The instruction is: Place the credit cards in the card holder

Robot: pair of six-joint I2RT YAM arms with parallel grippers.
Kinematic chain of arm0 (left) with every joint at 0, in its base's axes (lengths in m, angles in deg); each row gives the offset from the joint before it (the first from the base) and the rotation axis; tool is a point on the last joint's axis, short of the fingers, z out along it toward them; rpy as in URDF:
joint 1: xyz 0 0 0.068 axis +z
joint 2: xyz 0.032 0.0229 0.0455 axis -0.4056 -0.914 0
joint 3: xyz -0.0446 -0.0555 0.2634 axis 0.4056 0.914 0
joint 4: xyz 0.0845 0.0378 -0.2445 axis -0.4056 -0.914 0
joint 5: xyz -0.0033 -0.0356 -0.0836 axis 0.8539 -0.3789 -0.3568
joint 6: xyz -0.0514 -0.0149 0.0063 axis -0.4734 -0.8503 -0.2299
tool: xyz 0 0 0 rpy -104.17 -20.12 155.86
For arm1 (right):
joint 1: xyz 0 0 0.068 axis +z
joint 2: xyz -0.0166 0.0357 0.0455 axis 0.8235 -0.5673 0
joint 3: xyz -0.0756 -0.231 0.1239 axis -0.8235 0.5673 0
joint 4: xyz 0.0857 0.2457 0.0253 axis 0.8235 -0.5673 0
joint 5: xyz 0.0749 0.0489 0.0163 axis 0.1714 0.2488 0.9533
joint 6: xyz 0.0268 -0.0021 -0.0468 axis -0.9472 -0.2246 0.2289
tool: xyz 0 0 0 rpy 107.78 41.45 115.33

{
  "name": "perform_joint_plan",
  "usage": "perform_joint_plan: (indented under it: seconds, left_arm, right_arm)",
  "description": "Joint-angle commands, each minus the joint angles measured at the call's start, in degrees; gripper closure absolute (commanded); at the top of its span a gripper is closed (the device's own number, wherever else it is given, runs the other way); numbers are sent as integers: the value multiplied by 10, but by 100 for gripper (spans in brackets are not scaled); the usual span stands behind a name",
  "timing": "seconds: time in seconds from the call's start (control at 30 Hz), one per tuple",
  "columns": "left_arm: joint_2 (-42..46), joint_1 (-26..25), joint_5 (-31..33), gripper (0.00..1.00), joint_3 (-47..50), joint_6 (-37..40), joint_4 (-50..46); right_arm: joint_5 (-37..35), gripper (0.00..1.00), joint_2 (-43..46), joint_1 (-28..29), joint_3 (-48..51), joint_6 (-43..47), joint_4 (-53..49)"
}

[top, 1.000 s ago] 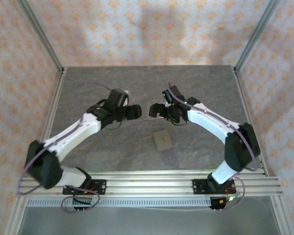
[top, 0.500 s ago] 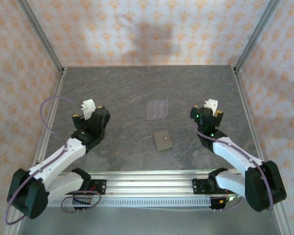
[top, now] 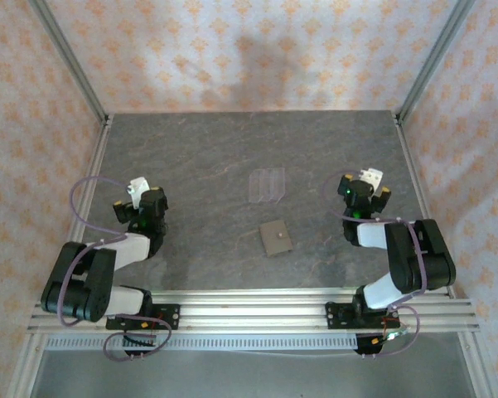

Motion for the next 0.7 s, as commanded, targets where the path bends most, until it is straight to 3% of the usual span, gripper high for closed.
perform_joint_plan:
  seconds: [0.0,0.03,0.1,0.17,0.2,0.27,0.3,0.67]
  left_arm:
    - [-8,4,-78,0,1,30,99]
    - [-30,4,-110,0,8,48,137]
    - [-99,6,-139,0,-3,74,212]
    - [-65,19,-163,1,-49,48,51]
    - [-86,24,-165,0,-32,55,125]
    - [-65,23,-125,0,-45,29,64]
    - [-72,22,-121,0,-37,36,94]
    - [-73,19,-131,0,-41,41,83]
  right_arm:
    - [45,0,-29,-11,40,-28,114]
    - [48,0,-33,-11,50,-22,131]
    - [56,1,-5,-11,30,-33,47]
    - [56,1,-30,-11,35,-23,97]
    - [55,1,-19,-11,30,-27,67]
    - [55,0,-18,-11,30,-28,69]
    - [54,1,-25,-11,34,-25,89]
    - [60,1,-23,-5,30,-13,77]
